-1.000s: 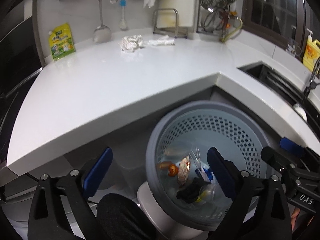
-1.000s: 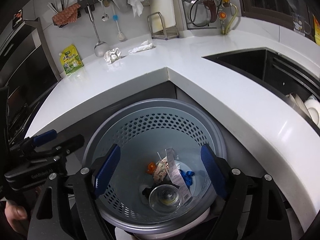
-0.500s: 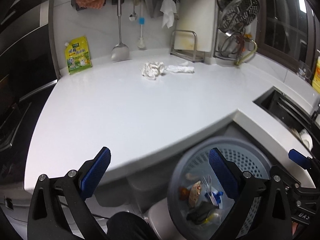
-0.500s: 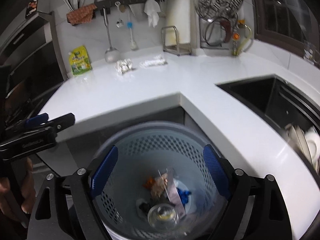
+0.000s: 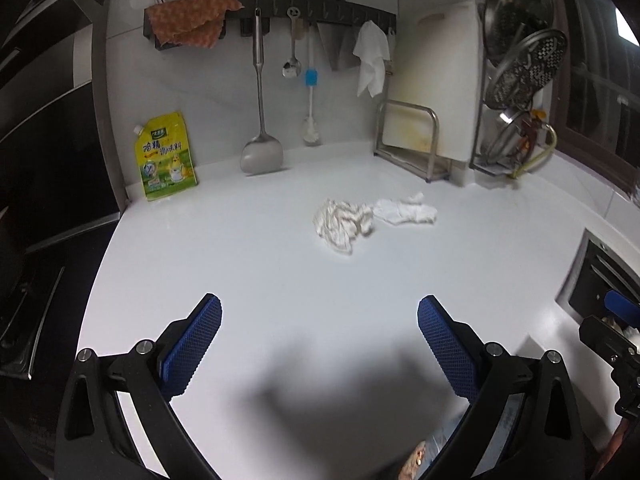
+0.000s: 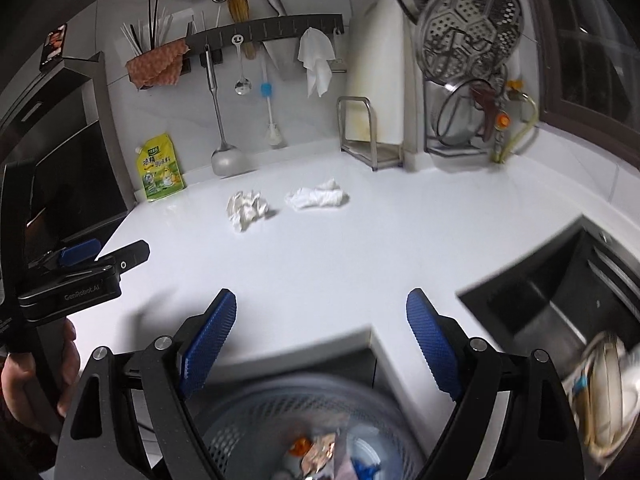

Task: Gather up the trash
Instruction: 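Move both grippers back to the crumpled paper and white tissue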

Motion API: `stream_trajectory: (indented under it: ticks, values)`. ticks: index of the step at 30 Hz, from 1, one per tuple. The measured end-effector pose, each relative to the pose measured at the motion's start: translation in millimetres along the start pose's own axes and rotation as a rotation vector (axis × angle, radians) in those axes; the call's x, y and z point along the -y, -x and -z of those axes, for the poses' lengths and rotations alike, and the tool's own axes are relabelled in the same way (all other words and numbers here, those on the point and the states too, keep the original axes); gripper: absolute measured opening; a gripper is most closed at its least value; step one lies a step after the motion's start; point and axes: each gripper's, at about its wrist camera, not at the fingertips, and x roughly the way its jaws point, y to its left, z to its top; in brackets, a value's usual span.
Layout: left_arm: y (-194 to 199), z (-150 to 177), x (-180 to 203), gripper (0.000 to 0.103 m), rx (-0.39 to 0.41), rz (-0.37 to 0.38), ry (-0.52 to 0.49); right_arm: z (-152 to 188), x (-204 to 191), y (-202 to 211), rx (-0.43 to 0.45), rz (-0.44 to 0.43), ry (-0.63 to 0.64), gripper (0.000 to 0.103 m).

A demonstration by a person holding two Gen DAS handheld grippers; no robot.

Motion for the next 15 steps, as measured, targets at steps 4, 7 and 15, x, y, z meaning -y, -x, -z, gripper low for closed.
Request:
stream_trajectory:
  ticks: [4,7,15]
  values:
    - [-37,-22,-2,0.097,-0.014,-0.039,-0.01,-30,2,-33,-0.008,0.012,0.036,0.083]
    - [-60,-33,-4,0.097,-0.024,-0.066,-0.019,-48,6,-58,-0.018,0.01,0.051,0.084]
    - [-125,-53,-14,0.097,-0.116,-0.014,0.078,-89,19,-142,-0.136,-0.013,0.041,0.086]
